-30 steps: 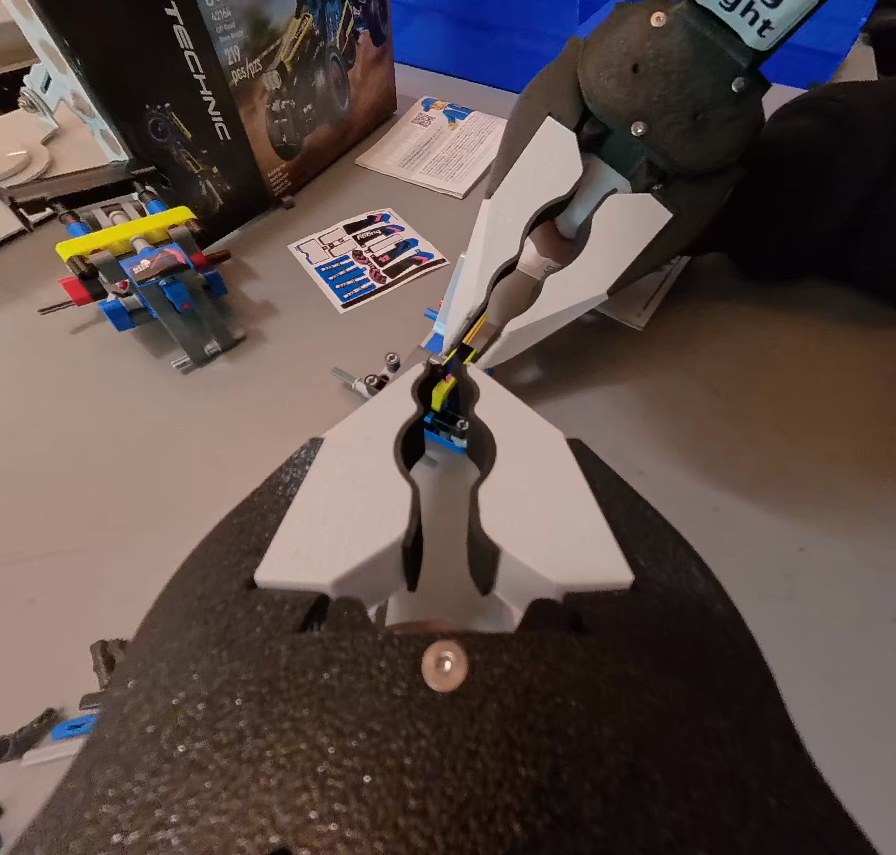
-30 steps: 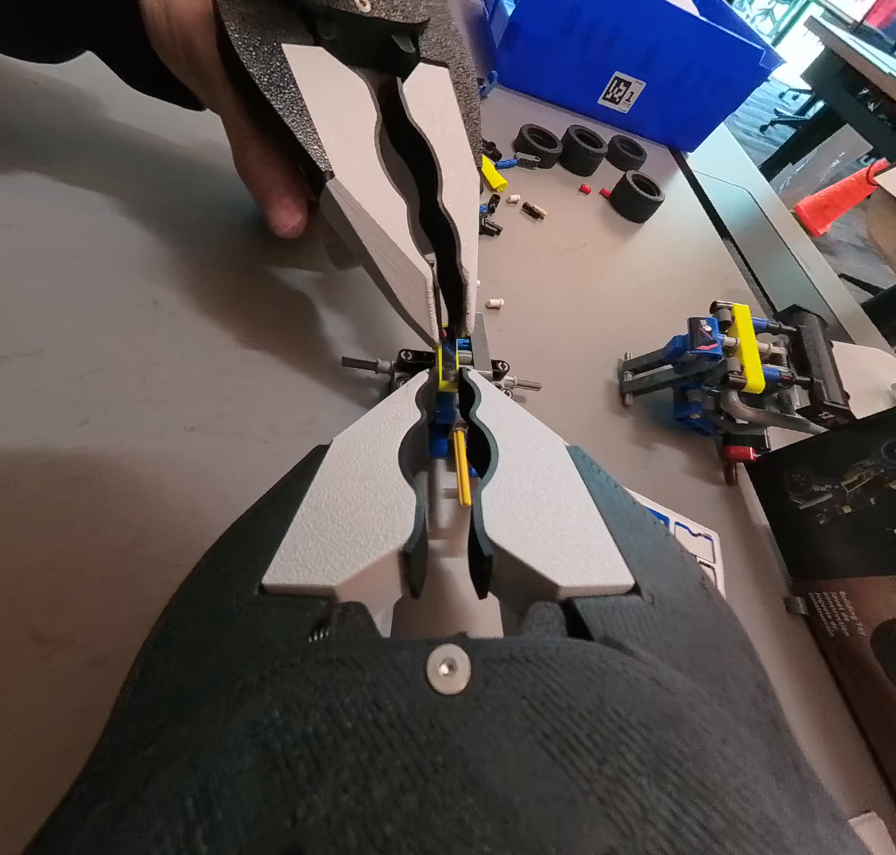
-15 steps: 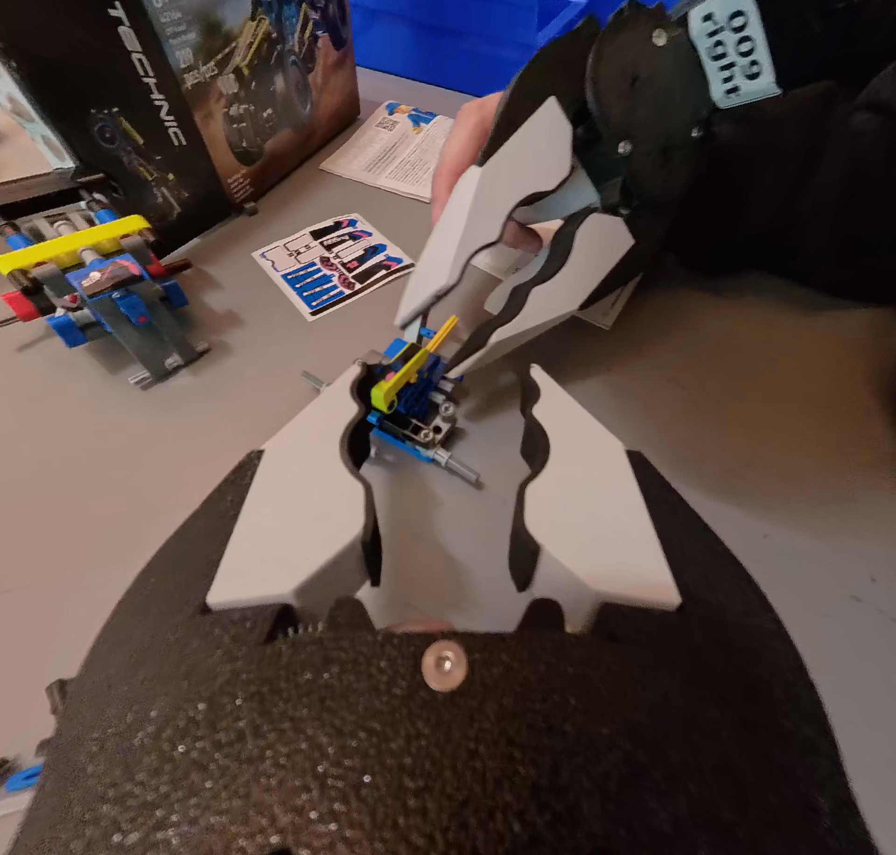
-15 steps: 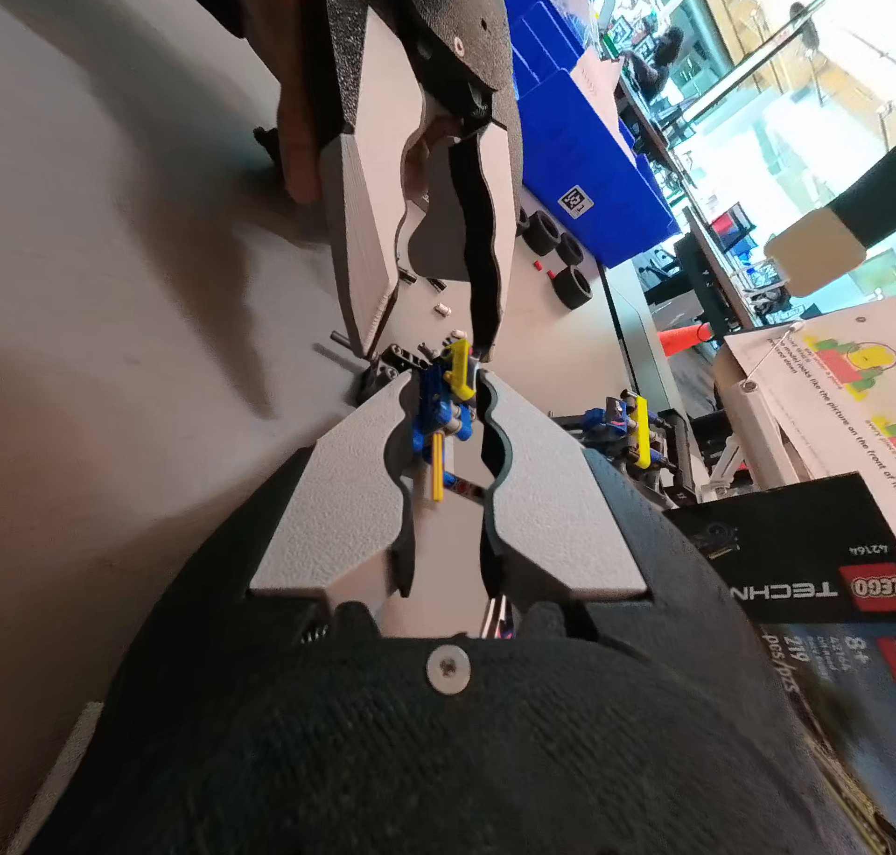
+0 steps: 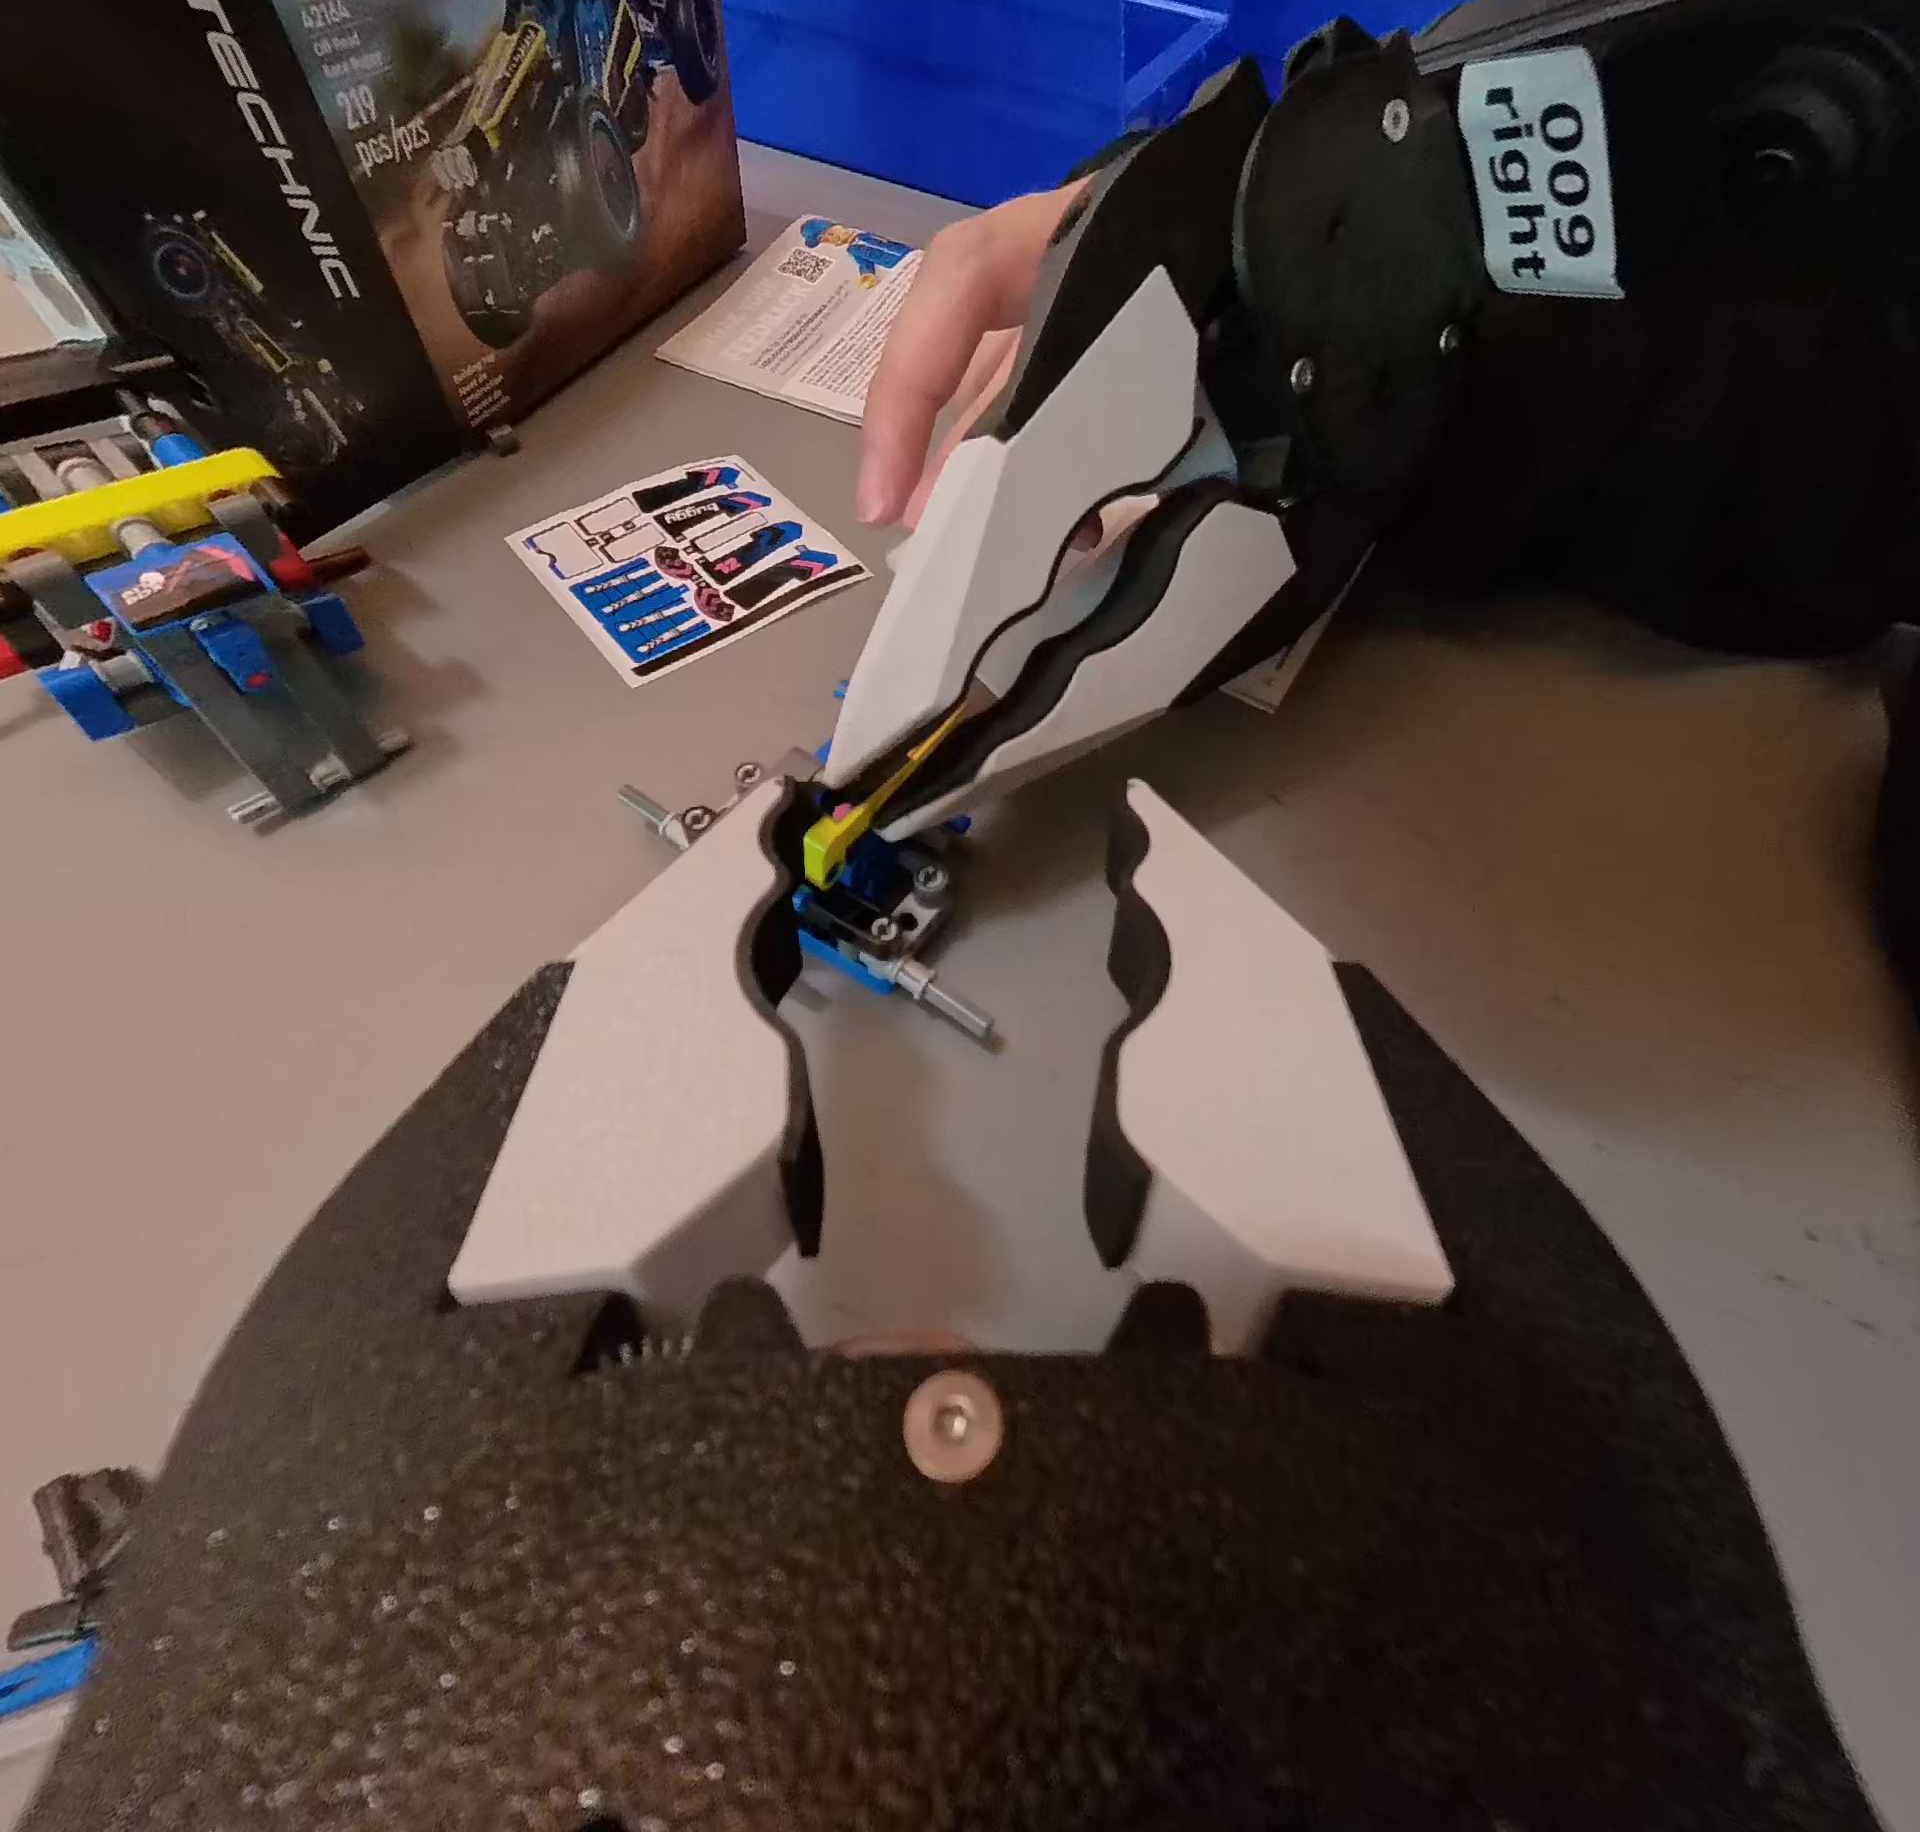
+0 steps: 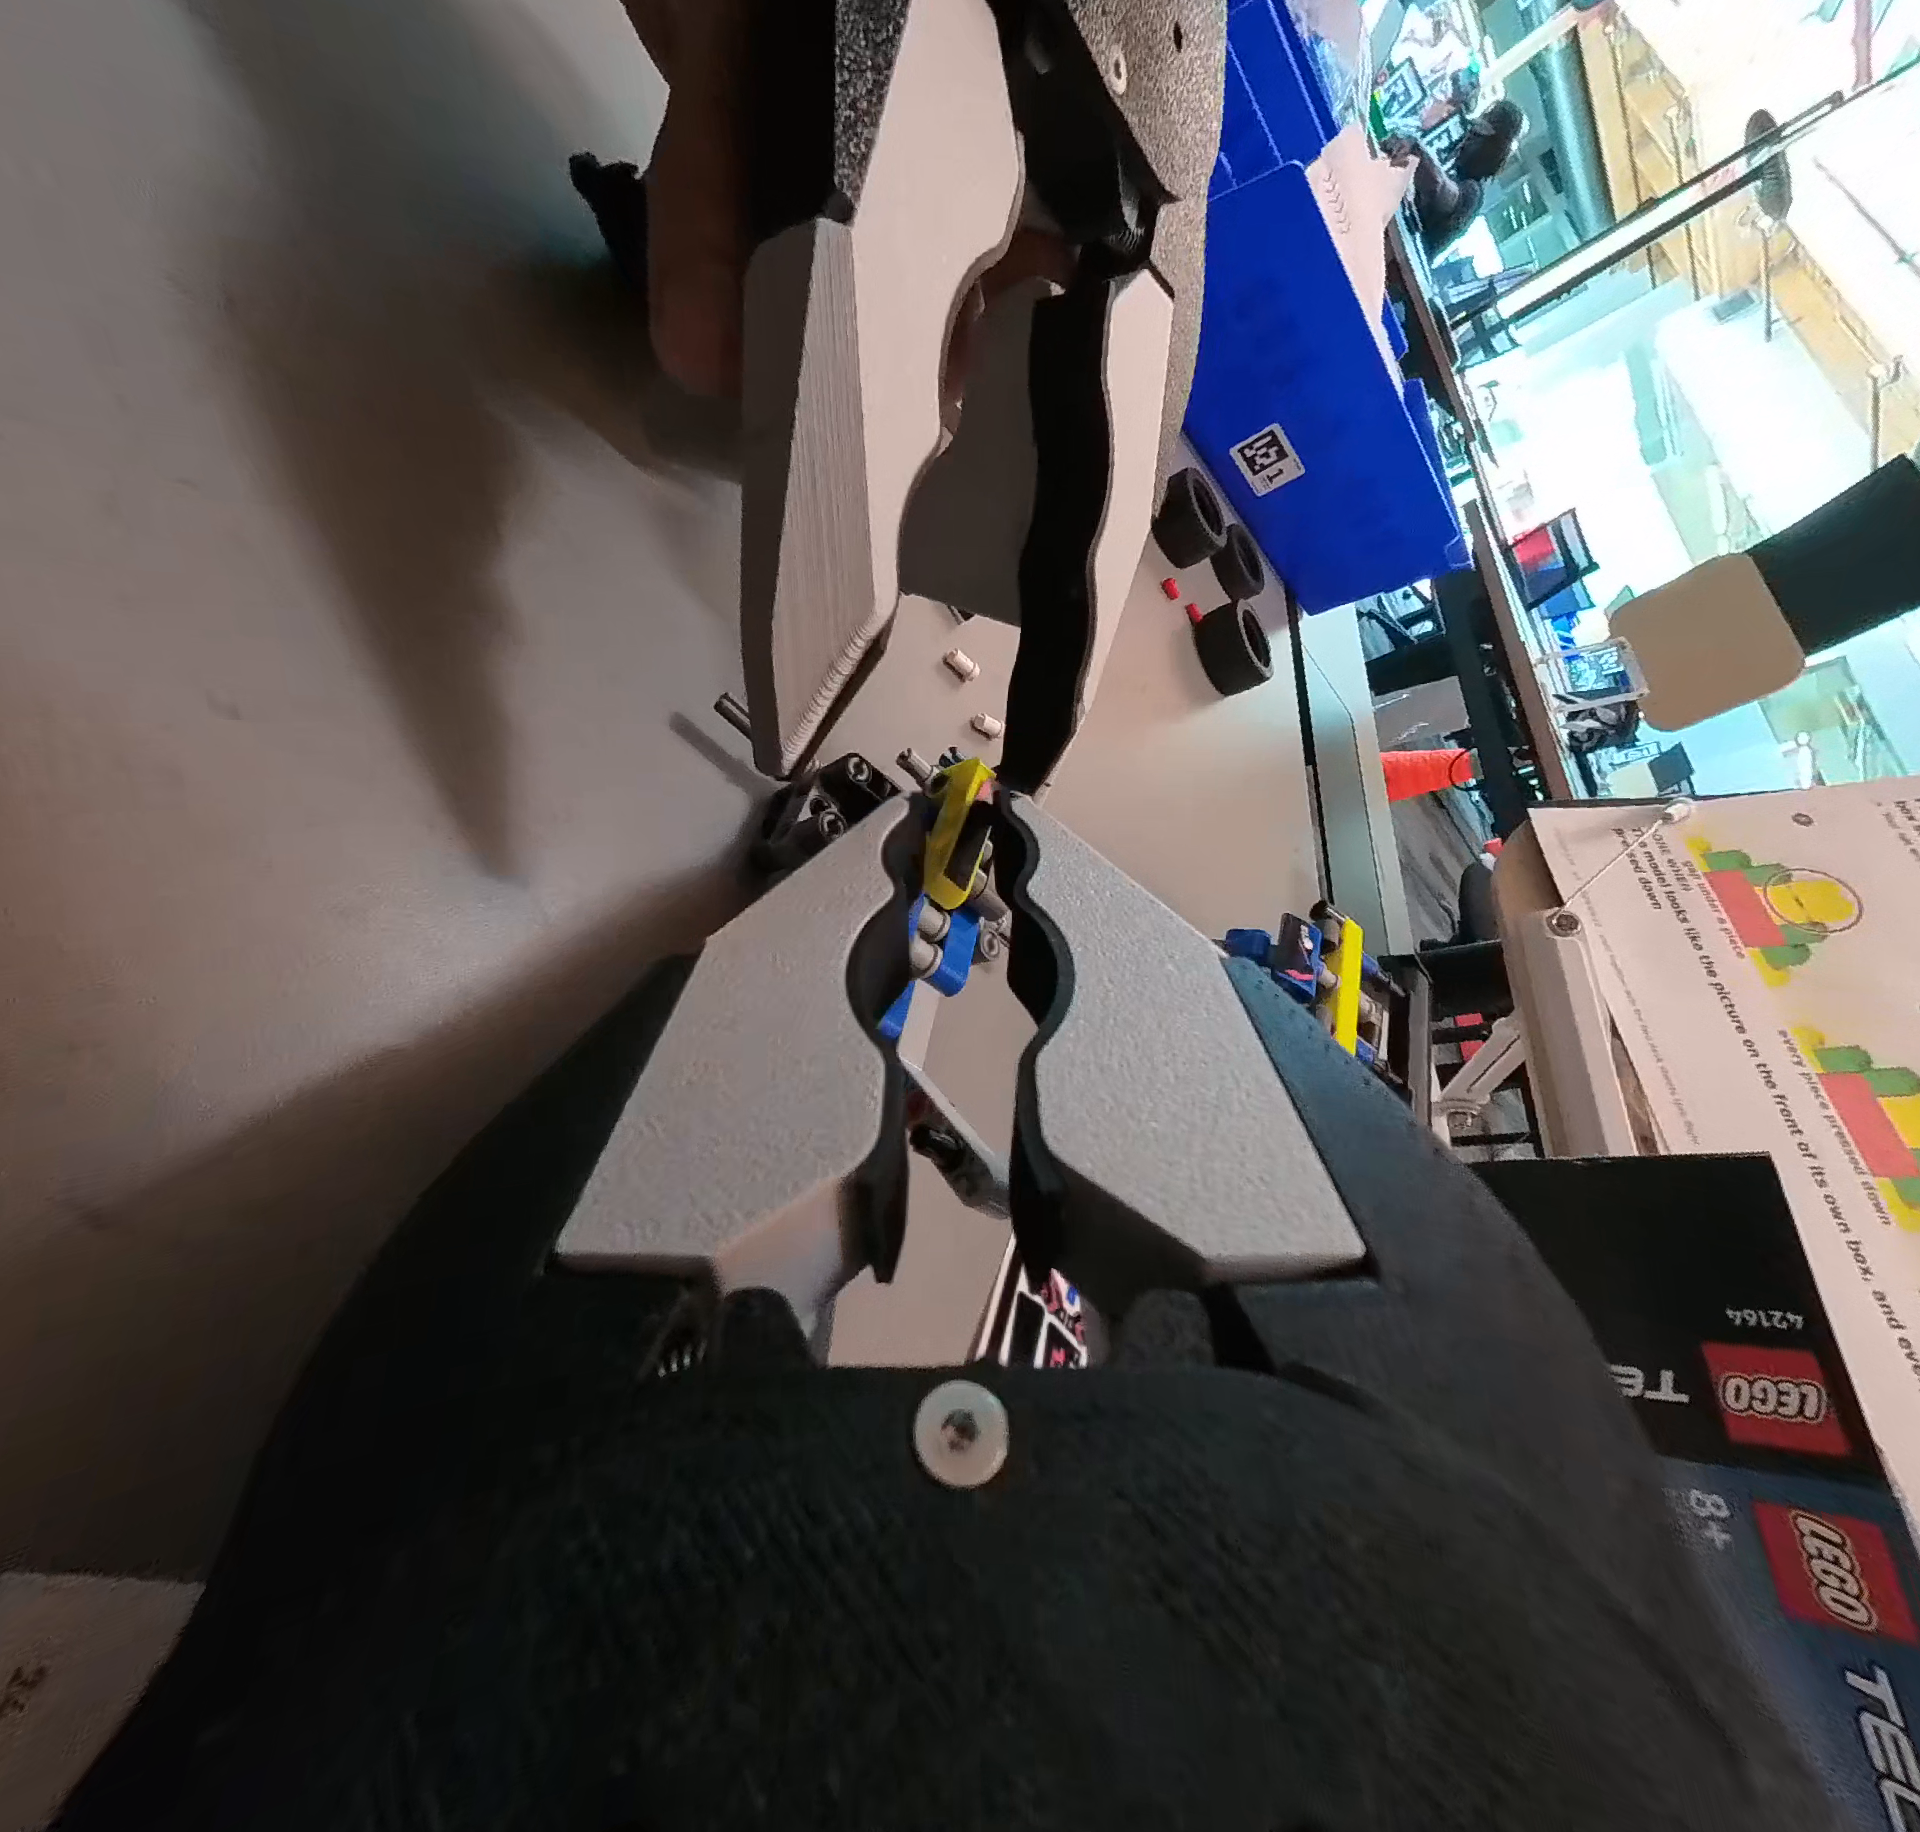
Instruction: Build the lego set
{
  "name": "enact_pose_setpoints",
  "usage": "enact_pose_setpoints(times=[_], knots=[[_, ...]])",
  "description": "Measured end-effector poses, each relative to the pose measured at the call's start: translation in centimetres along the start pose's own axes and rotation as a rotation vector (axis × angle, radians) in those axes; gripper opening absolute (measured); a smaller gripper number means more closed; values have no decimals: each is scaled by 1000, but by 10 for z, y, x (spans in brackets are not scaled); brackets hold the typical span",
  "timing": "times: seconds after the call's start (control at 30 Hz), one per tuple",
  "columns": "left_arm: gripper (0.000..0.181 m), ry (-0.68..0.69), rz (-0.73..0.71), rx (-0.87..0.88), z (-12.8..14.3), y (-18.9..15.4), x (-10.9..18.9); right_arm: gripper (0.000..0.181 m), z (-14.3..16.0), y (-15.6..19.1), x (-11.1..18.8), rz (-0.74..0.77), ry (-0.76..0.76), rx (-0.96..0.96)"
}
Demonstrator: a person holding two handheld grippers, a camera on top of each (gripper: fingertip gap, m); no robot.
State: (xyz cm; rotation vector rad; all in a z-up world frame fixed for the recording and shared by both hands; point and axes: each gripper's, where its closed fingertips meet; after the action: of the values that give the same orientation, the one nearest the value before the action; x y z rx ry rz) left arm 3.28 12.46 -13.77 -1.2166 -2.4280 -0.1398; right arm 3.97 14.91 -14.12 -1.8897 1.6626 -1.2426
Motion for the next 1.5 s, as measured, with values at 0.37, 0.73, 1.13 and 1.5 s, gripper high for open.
enact_pose_setpoints(times=[0.37, 0.73, 1.13, 1.5], knots=[[29, 75, -184, -192, 6, 20, 0, 0, -2, 0, -1, 24, 12, 30], [18, 369, -256, -767, 8, 32, 3, 0, -1, -2, -1, 9, -10, -84], [24, 632, -303, -1199, 11, 39, 7, 0, 0, -3, 0, 7, -15, -125], [40, 600, -388, -1011, 10, 52, 21, 0, -20, -25, 8, 79, -74, -166]])
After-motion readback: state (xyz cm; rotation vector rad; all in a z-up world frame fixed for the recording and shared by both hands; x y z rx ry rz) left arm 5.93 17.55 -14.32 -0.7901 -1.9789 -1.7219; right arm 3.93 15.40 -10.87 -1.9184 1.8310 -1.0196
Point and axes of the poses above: each gripper's, where its closed fingertips meet, x back along the fingers, z out of its underside, y = z × x across the jaws
